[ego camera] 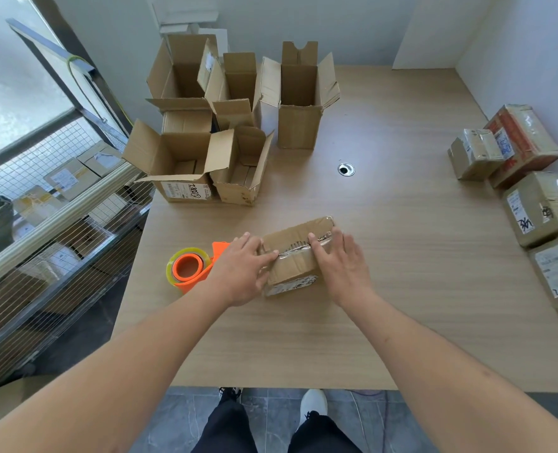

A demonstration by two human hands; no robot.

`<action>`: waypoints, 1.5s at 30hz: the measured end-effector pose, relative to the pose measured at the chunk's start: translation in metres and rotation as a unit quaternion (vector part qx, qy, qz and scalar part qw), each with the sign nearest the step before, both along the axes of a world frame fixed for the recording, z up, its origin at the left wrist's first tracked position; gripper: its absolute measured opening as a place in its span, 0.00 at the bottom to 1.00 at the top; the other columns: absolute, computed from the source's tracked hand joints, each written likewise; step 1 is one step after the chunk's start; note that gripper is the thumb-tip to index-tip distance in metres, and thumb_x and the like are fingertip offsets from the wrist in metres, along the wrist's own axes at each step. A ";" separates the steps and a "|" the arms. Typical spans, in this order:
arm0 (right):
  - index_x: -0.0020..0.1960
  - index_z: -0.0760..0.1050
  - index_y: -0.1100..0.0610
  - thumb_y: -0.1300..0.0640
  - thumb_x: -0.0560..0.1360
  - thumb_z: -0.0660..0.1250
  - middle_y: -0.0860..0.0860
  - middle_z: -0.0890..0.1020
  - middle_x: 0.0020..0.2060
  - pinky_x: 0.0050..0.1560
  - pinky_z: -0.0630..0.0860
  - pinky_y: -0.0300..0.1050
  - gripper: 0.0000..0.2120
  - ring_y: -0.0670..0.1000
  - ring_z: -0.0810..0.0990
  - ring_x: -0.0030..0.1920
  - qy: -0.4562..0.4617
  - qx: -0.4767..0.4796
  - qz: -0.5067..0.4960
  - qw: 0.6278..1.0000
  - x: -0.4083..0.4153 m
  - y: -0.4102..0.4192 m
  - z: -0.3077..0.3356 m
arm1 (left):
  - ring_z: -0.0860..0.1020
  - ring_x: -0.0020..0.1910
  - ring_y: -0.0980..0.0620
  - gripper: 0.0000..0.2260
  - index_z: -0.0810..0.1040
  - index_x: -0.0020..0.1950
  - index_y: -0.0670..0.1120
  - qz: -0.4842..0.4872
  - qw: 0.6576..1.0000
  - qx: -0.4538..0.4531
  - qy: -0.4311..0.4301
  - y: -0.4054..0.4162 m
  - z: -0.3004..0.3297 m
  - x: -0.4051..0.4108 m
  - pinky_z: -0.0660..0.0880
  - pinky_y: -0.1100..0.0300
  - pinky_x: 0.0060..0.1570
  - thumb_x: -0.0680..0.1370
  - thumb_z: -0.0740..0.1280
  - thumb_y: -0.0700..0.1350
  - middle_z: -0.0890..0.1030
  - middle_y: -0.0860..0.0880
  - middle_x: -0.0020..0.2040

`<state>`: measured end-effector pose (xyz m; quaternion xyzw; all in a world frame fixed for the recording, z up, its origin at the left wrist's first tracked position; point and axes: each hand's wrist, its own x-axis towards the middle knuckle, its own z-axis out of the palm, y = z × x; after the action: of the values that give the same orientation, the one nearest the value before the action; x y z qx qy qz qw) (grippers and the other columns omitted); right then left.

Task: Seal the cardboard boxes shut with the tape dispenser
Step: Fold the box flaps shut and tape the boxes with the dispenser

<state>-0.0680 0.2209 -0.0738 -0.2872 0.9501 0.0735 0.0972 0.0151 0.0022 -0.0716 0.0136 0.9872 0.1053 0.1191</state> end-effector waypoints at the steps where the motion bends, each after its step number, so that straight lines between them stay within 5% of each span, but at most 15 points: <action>1: 0.83 0.48 0.52 0.60 0.71 0.72 0.61 0.58 0.74 0.70 0.62 0.55 0.48 0.63 0.61 0.70 -0.010 0.003 -0.001 1.000 0.005 -0.007 0.000 | 0.64 0.72 0.39 0.24 0.70 0.77 0.56 -0.009 1.000 0.004 0.010 -0.001 0.000 0.001 0.61 0.44 0.74 0.80 0.65 0.51 0.69 0.45 0.67; 6: 0.83 0.46 0.53 0.43 0.78 0.64 0.63 0.52 0.78 0.79 0.49 0.56 0.42 0.64 0.49 0.79 -0.129 -0.099 -0.031 0.986 0.016 -0.032 -0.003 | 0.73 0.51 0.43 0.22 0.77 0.71 0.53 0.002 0.999 0.040 0.028 -0.003 0.000 0.008 0.74 0.46 0.56 0.77 0.70 0.47 0.69 0.45 0.55; 11: 0.84 0.46 0.48 0.32 0.75 0.65 0.57 0.35 0.81 0.81 0.41 0.55 0.47 0.57 0.33 0.81 -0.216 -0.144 0.016 0.966 0.016 -0.030 -0.007 | 0.70 0.49 0.46 0.22 0.77 0.69 0.58 0.006 0.999 0.035 0.026 -0.010 0.002 0.020 0.73 0.50 0.57 0.76 0.72 0.59 0.68 0.49 0.55; 16: 0.77 0.66 0.45 0.39 0.70 0.77 0.53 0.51 0.82 0.79 0.55 0.56 0.40 0.57 0.48 0.81 -0.179 -0.207 0.088 0.958 0.015 -0.032 -0.011 | 0.70 0.47 0.45 0.19 0.81 0.64 0.59 0.054 0.996 0.043 0.059 -0.008 -0.005 0.031 0.74 0.50 0.51 0.74 0.76 0.54 0.69 0.49 0.53; 20: 0.61 0.79 0.44 0.40 0.60 0.83 0.52 0.70 0.70 0.67 0.68 0.57 0.31 0.57 0.67 0.69 -0.105 -0.238 0.118 0.958 0.018 -0.020 -0.013 | 0.69 0.46 0.46 0.18 0.81 0.64 0.59 0.073 0.993 0.068 0.064 0.006 -0.007 0.026 0.75 0.49 0.52 0.74 0.75 0.55 0.70 0.49 0.53; 23: 0.48 0.79 0.47 0.44 0.56 0.84 0.49 0.75 0.52 0.51 0.74 0.52 0.24 0.55 0.74 0.51 -0.021 -0.240 0.108 0.965 0.018 -0.011 -0.010 | 0.68 0.46 0.46 0.19 0.81 0.65 0.58 0.091 0.990 0.082 0.069 0.018 -0.009 0.020 0.75 0.49 0.54 0.75 0.75 0.55 0.70 0.49 0.54; 27: 0.47 0.77 0.51 0.54 0.63 0.83 0.47 0.81 0.43 0.40 0.75 0.48 0.19 0.56 0.80 0.41 0.002 -0.253 0.070 0.965 0.028 -0.003 -0.017 | 0.71 0.48 0.45 0.21 0.80 0.67 0.55 0.085 0.989 0.102 0.065 0.023 -0.010 0.013 0.74 0.49 0.56 0.74 0.75 0.48 0.70 0.48 0.55; 30: 0.53 0.79 0.53 0.54 0.73 0.75 0.51 0.83 0.46 0.42 0.76 0.51 0.11 0.59 0.81 0.46 -0.046 -0.287 -0.052 0.956 0.029 0.004 -0.016 | 0.74 0.50 0.44 0.22 0.80 0.67 0.51 0.036 0.990 0.126 0.050 0.018 -0.009 0.006 0.75 0.49 0.57 0.74 0.73 0.41 0.70 0.47 0.55; 35: 0.49 0.82 0.56 0.54 0.73 0.77 0.51 0.86 0.42 0.48 0.78 0.52 0.08 0.56 0.84 0.45 -0.080 -0.332 -0.188 0.921 0.015 0.009 -0.015 | 0.76 0.59 0.45 0.17 0.83 0.64 0.47 0.005 0.988 0.138 0.065 0.006 -0.001 -0.004 0.75 0.52 0.63 0.76 0.72 0.37 0.72 0.45 0.63; 39: 0.51 0.85 0.54 0.58 0.71 0.79 0.50 0.87 0.42 0.54 0.80 0.49 0.09 0.51 0.85 0.46 -0.123 -0.370 -0.251 0.886 0.015 0.002 -0.014 | 0.59 0.80 0.47 0.19 0.79 0.70 0.51 0.002 0.994 0.100 0.042 0.000 -0.005 -0.011 0.59 0.56 0.76 0.80 0.70 0.40 0.63 0.46 0.80; 45: 0.52 0.85 0.53 0.58 0.75 0.74 0.51 0.87 0.44 0.53 0.78 0.47 0.06 0.53 0.85 0.48 -0.151 -0.372 -0.284 0.871 0.025 -0.009 -0.019 | 0.60 0.79 0.50 0.18 0.79 0.69 0.50 0.012 0.993 0.109 0.039 0.003 -0.013 -0.017 0.63 0.53 0.75 0.79 0.70 0.41 0.63 0.47 0.80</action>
<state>-0.0434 0.2124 -0.0928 -0.0275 0.9214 -0.3606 0.1425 -0.0023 0.0051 -0.0849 0.0187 0.9738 0.2135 0.0767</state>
